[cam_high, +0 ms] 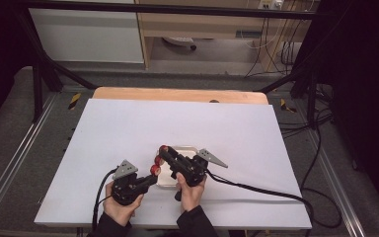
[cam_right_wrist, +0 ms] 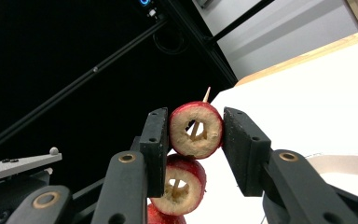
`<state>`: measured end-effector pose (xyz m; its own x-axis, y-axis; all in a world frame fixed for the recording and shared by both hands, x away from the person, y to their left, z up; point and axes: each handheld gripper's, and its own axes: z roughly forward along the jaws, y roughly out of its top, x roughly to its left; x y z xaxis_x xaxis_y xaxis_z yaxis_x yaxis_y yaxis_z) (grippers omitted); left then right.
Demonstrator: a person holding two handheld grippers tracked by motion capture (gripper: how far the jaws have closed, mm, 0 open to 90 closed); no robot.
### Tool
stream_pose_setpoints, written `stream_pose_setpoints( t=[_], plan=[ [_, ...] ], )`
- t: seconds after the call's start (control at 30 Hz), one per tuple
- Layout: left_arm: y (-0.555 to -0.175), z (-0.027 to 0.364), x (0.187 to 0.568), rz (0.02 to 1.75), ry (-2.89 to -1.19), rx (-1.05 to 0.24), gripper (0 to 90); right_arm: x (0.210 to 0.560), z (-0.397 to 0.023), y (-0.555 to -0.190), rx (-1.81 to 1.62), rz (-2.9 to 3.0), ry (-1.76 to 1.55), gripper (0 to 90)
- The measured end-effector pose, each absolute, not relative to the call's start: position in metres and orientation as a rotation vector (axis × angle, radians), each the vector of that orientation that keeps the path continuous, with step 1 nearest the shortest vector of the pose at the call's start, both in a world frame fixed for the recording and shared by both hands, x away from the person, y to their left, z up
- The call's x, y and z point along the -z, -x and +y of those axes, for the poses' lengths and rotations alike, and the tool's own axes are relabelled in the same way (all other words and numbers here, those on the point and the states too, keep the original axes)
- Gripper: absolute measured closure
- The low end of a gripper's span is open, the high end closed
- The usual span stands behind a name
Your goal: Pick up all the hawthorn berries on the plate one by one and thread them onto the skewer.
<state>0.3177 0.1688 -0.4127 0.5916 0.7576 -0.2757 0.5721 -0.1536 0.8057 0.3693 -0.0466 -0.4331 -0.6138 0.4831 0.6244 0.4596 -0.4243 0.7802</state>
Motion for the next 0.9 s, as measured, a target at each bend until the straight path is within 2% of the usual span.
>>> stream_pose_setpoints(
  t=[0.17,0.37,0.6,0.77,0.9],
  plan=[
    [-0.319,0.172,0.412,1.049,-1.843,-0.274,88.0,0.428,-0.049,-0.370,-2.215,1.721,-1.353,59.5],
    [-0.321,0.176,0.414,1.024,-1.886,-0.296,88.0,0.415,-0.058,-0.372,-2.066,1.842,-1.308,42.8],
    [-0.323,0.180,0.416,1.019,-1.918,-0.315,87.9,0.405,-0.070,-0.379,-1.875,2.004,-1.224,18.9],
    [-0.323,0.183,0.415,1.011,-1.926,-0.321,87.9,0.404,-0.082,-0.383,-1.737,2.125,-1.161,8.4],
    [-0.324,0.185,0.415,1.011,-1.928,-0.319,87.9,0.407,-0.098,-0.385,-1.629,2.219,-1.116,6.5]
  ],
)
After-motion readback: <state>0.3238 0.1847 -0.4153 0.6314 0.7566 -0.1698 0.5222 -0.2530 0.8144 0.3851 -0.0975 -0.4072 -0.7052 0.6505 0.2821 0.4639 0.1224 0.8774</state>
